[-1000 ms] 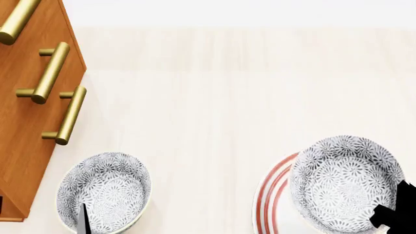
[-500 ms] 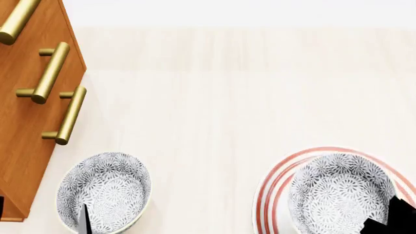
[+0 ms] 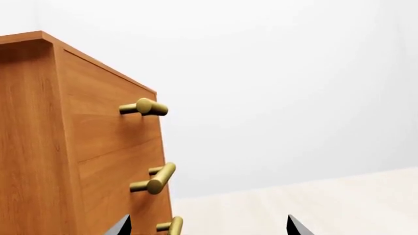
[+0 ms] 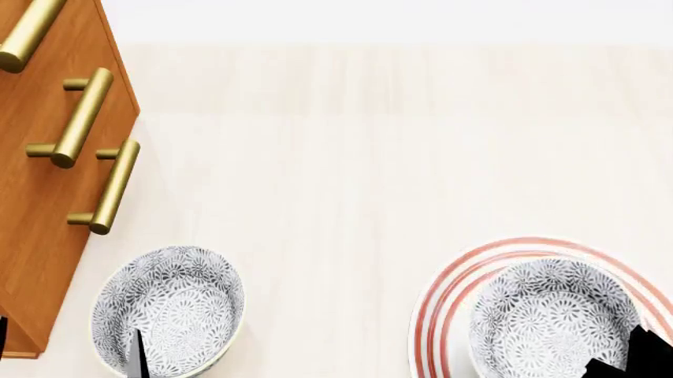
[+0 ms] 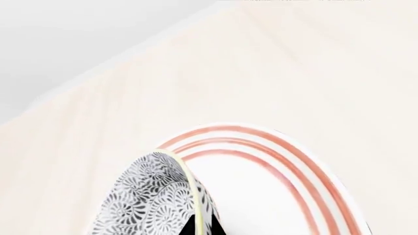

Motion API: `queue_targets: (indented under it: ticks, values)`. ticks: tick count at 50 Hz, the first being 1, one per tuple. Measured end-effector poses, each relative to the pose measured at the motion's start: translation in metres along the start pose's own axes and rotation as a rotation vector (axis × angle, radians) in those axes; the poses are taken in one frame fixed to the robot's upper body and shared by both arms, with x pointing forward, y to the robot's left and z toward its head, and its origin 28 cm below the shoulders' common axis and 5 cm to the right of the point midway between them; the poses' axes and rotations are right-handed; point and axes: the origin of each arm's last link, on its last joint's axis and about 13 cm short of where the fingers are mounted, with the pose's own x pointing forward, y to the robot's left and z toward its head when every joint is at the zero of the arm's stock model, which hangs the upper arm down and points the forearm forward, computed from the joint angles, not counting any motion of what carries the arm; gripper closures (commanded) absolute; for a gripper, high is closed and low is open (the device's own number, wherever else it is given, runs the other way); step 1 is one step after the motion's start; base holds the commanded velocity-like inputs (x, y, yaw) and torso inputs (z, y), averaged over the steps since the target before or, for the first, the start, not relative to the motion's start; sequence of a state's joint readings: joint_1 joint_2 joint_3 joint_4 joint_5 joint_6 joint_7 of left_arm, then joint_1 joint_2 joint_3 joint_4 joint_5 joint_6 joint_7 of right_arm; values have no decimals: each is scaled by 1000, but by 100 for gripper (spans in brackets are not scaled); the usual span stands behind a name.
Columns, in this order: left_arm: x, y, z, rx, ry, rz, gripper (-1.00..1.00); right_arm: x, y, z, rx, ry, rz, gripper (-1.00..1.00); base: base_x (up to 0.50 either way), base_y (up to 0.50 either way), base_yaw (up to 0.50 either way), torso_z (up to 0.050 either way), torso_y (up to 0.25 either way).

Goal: Pick up the bowl and put it in the front on the plate.

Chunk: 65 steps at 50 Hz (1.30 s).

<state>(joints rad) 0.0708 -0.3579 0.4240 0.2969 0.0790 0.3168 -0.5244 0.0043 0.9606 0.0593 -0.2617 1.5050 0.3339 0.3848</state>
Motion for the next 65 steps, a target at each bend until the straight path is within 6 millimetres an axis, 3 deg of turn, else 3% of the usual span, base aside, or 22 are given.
queue_targets:
  ticks: [16,17,29,51,65]
  values:
    - [1,0,-1,-2,7,4,-100,5,-2,-1,-21,-10,-16,100,0,0,0,0,0]
    - [1,0,-1,-2,8,4,-100,6,-2,-1,-22,-11,-16,-100,0,0,0,0,0]
    - [0,0,-1,-2,10,2,-100,3,-2,7,-25,-42,-19,-100,0,0,0,0,0]
    - [2,2,5,7,-3,10,-100,-23,3,40,-44,-227,-133,-100,0,0,0,0,0]
    - [12,14,13,49,-33,61,-100,-35,10,27,-70,-519,-263,-100,0,0,0,0,0]
